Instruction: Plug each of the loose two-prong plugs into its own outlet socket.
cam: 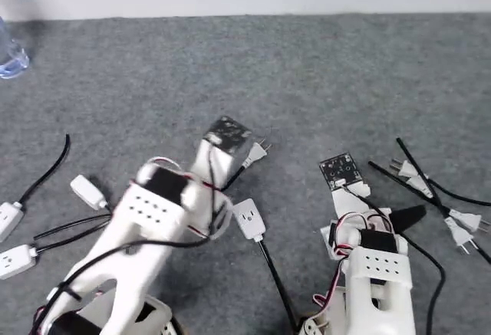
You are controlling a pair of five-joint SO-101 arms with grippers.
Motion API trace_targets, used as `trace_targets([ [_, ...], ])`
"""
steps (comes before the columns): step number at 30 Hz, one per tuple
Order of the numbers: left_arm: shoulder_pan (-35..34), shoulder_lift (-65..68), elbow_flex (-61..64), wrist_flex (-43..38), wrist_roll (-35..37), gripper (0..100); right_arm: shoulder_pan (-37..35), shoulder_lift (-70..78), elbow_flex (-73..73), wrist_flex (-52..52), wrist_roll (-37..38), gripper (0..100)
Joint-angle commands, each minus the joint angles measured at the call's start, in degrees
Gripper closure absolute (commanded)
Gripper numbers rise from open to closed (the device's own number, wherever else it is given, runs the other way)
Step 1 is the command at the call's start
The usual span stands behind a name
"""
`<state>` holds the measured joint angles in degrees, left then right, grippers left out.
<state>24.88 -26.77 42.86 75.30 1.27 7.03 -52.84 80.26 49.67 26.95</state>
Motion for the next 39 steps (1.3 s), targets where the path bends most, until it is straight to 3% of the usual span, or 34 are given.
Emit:
trace_targets([
  [1, 4.92, -1.05, -1.89, -4.66, 15.38, 86, 0.92, -1.01, -0.35, -1.19, -0.44, 36.1],
  [5, 5.63, -1.05, 3.38, -15.74, 26.02, 86, 1.01, -1.01, -0.26, -1.19, -0.44, 36.1],
  [14, 11.43, -1.14, 21.76, -41.93, 33.67, 86, 1.01, -1.01, 0.0, -1.8, 1.85, 36.1],
  [19, 12.48, -1.41, 22.37, -40.79, 39.38, 85, 1.01, -1.01, 0.09, -1.89, 1.85, 36.1],
  [26, 12.4, -1.49, 18.42, -29.71, 42.46, 63, 1.01, -1.01, 0.09, -1.89, 1.93, 36.1],
  [39, 3.69, -0.88, 18.59, -34.11, 41.76, 62, 1.01, -1.54, 0.88, -1.89, 1.93, 36.1],
])
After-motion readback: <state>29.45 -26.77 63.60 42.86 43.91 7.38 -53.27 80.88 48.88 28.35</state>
